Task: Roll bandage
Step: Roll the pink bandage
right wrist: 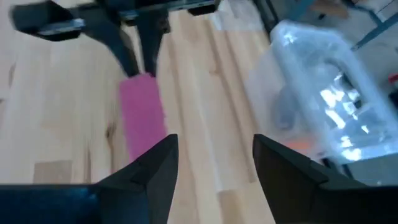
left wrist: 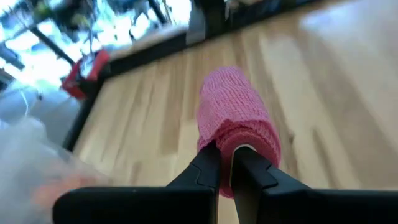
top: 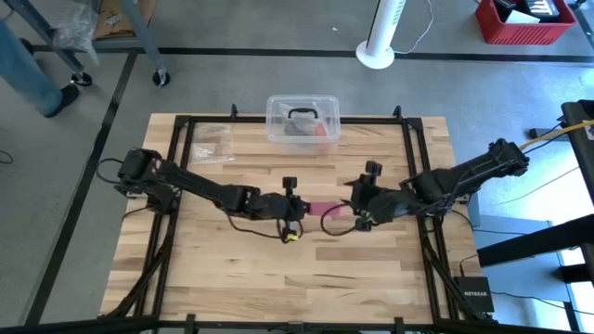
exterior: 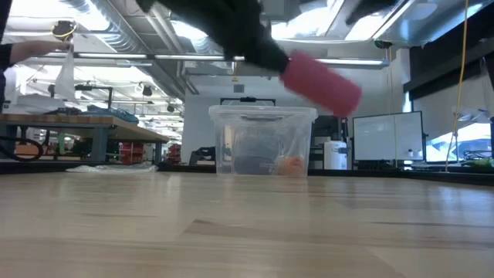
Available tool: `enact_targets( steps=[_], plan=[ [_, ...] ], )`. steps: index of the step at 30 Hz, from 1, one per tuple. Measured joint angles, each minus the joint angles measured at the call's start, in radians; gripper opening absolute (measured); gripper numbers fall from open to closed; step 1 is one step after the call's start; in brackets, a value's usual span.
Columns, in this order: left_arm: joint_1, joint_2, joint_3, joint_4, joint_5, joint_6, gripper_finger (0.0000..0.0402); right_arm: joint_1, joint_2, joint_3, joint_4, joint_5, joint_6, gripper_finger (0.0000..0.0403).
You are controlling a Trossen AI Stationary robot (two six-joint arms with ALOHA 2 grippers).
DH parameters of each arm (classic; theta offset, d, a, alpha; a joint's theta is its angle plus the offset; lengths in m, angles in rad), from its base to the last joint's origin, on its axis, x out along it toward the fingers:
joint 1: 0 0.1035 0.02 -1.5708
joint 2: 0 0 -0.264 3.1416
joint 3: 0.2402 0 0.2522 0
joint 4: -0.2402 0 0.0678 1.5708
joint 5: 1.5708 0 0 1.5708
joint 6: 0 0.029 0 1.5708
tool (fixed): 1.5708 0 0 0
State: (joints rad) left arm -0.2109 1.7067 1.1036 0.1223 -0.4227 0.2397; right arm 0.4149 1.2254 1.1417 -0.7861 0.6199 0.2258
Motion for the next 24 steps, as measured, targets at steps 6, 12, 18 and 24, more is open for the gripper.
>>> enact_targets(
  steps=[6,12,18,24],
  plan=[
    [0.037,0.150,-0.001,0.208,0.123,-0.017,0.0013,0.085,-0.059,-0.288,0.193,0.125,0.054,0.0209],
    [0.076,0.294,0.000,0.332,0.200,-0.047,0.0013,0.131,-0.091,-0.507,0.507,0.147,0.051,0.0209],
    [0.089,0.364,0.002,0.363,0.198,-0.019,0.0015,0.128,-0.091,-0.557,0.620,0.122,-0.001,0.0209],
    [0.089,0.372,0.001,0.339,0.199,-0.008,0.0033,0.128,-0.091,-0.556,0.620,0.121,-0.002,0.0209]
  ],
)
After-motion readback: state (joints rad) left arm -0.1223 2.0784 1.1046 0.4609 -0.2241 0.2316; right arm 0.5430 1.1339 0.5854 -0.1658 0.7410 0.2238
